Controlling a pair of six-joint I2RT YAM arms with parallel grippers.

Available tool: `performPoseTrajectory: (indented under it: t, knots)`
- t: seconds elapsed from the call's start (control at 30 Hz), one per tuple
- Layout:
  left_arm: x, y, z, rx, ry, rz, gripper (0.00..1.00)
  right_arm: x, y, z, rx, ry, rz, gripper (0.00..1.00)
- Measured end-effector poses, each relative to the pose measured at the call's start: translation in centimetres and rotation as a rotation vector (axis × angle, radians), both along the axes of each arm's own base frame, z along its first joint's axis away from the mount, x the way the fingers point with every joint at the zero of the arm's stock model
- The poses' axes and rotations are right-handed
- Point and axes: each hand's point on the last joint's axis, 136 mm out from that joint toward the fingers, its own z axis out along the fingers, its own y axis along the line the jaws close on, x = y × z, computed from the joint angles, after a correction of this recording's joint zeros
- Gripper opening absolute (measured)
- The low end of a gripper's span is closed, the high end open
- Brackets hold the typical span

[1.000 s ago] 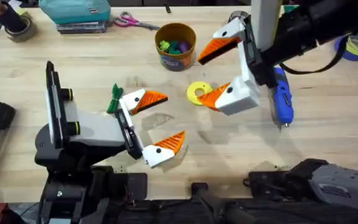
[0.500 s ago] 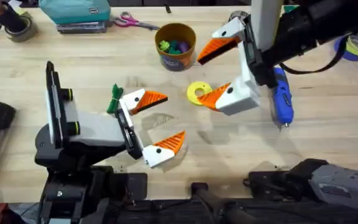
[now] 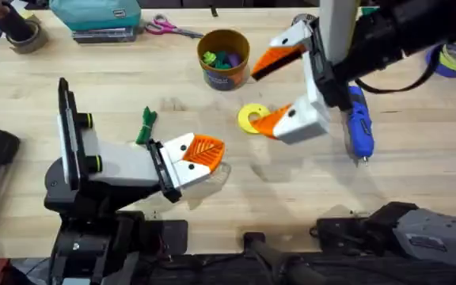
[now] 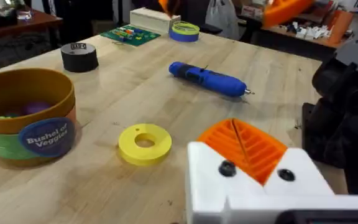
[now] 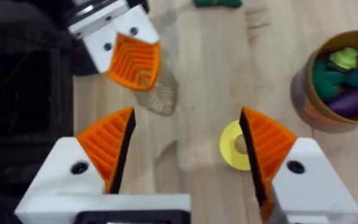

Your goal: Pick up the gripper from the table and insert it into the empty holder that is missing its gripper. Then pick up a screw, insert it into the mounting hole, and use the screwdriver to tighten it. Finally, clean up the table by picking up the vegetable and placing it into the bucket.

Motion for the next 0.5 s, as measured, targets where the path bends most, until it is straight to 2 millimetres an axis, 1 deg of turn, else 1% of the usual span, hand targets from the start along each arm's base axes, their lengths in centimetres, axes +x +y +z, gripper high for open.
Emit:
performPoseTrajectory:
  t: [0.07, 0.13, 0.23, 0.37, 0.5]
  knots:
    - [0.0, 0.0, 0.0, 0.000, 0.000, 0.000, 0.004, 1.1, 0.2, 0.3, 0.006, -0.012, -0.056, 0.996]
    - [0.0, 0.0, 0.0, 0.000, 0.000, 0.000, 0.004, 2.5, 0.1, 0.3, -0.006, -0.008, -0.148, 0.996]
    - [0.0, 0.0, 0.0, 0.000, 0.000, 0.000, 0.004, 3.8, -1.0, -0.4, -0.067, 0.021, -0.297, 0.996]
    - [0.0, 0.0, 0.0, 0.000, 0.000, 0.000, 0.004, 5.2, -3.4, -1.3, -0.169, 0.058, -0.521, 0.996]
    - [0.0, 0.0, 0.0, 0.000, 0.000, 0.000, 0.004, 6.0, -7.0, -0.9, -0.266, 0.073, -0.735, 0.996]
